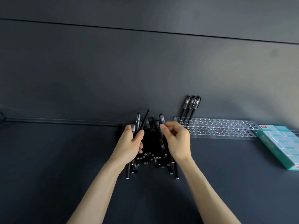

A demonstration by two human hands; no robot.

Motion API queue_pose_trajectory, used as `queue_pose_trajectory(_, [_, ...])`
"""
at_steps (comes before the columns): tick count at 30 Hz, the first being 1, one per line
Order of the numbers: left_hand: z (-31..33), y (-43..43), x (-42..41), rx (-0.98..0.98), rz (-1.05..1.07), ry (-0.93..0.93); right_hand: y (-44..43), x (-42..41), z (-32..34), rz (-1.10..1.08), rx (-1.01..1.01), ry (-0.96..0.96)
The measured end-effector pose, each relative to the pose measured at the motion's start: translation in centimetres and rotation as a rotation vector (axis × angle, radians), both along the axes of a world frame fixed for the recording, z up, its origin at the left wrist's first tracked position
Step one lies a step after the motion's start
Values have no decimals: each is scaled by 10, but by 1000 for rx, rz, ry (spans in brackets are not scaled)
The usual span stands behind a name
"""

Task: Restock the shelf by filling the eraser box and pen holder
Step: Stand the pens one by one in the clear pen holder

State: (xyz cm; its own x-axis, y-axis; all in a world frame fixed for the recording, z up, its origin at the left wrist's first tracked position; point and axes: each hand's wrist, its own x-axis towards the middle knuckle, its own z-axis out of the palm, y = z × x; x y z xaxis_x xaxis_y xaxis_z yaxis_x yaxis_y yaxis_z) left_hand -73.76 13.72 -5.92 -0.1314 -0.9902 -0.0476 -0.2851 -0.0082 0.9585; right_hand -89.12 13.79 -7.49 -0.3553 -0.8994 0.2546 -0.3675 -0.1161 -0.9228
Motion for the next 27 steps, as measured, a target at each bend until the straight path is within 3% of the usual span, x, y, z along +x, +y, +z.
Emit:
queue_pose_trajectory(6, [18,19,-29,-127,-48,325,11,-33,20,105,-103,-145])
queue_pose_trajectory(13, [20,41,-100,-145,-137,448,32,-104,35,86,-174,-87])
queue_pose_trajectory(21, [11,48,-186,-303,-46,343,44,-184,37,136,-222,-113])
queue_pose_trajectory(27, [-19,54,-205,-287,4,249,37,-199,37,133,-286,-13])
